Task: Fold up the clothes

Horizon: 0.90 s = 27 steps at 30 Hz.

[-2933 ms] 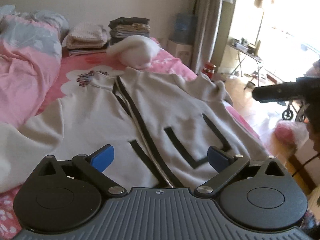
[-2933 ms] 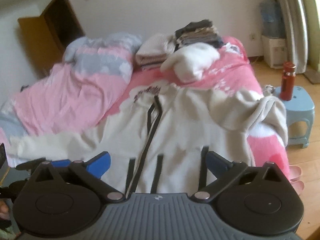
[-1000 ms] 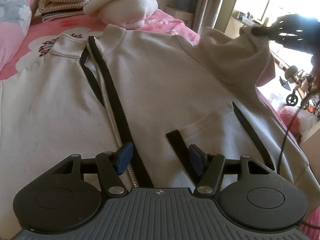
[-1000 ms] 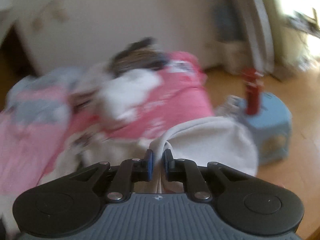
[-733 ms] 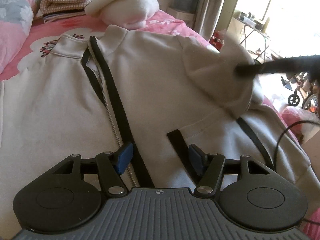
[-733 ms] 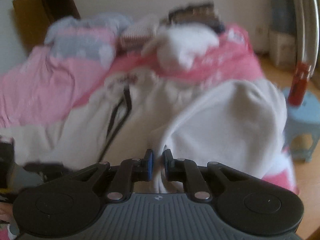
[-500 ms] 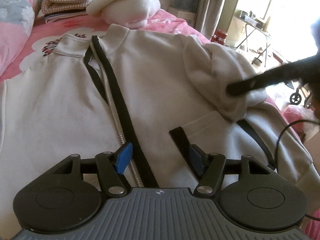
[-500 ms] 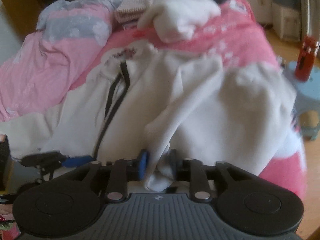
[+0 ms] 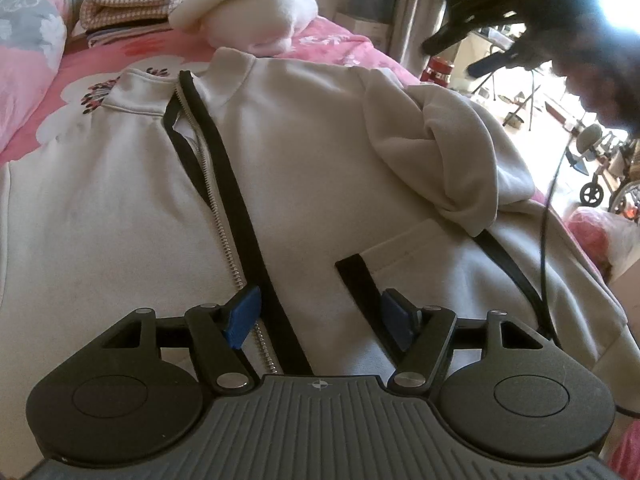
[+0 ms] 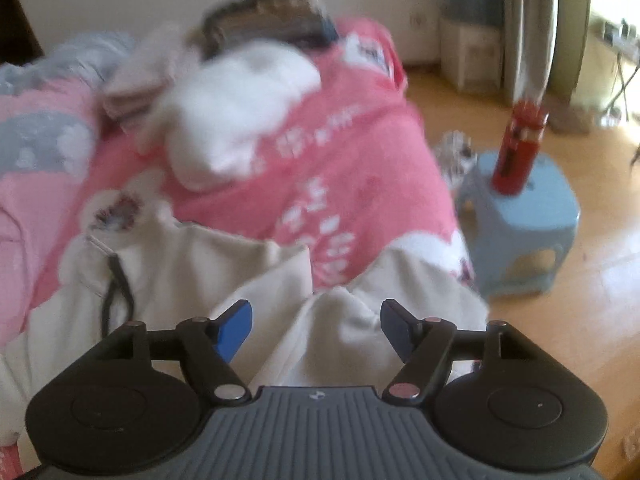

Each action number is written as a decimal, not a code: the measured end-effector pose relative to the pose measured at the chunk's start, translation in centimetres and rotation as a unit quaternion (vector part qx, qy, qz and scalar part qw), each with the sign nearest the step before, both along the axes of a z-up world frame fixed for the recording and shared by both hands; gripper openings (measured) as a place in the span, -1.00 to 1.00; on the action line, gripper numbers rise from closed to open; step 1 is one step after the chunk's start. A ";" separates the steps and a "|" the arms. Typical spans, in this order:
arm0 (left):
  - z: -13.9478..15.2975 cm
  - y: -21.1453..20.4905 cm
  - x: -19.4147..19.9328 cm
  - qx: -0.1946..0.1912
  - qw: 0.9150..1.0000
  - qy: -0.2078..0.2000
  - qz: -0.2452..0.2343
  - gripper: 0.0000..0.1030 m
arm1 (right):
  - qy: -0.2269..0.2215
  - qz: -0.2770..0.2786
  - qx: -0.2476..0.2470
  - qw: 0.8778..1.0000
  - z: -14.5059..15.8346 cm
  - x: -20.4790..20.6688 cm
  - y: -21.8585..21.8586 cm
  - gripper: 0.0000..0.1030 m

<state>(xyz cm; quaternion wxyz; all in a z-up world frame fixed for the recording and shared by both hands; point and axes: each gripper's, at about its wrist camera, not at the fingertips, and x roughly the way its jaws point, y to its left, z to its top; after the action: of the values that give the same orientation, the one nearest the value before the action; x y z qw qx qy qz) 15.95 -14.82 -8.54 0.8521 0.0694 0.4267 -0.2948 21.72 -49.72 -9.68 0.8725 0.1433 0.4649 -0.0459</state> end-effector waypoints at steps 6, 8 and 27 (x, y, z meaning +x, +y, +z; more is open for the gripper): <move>-0.1 0.0 0.0 0.000 1.000 -0.002 -0.002 0.31 | 0.046 -0.023 0.009 0.999 -4.2 0.1 -1.5 0.07; -0.1 0.0 0.0 0.000 1.000 -0.002 -0.001 0.31 | 0.047 -0.028 0.012 0.998 -4.9 -0.3 -1.9 -0.13; 4.0 4.5 0.7 -0.073 0.995 0.029 0.062 0.39 | -0.193 0.069 0.189 0.960 7.8 -10.4 1.6 -0.85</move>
<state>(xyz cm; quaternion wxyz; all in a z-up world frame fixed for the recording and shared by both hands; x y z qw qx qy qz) 16.62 -10.32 -4.54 0.8587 -0.0278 0.4323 -0.2738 11.32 -48.13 -1.90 0.9038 0.2793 0.2965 0.1312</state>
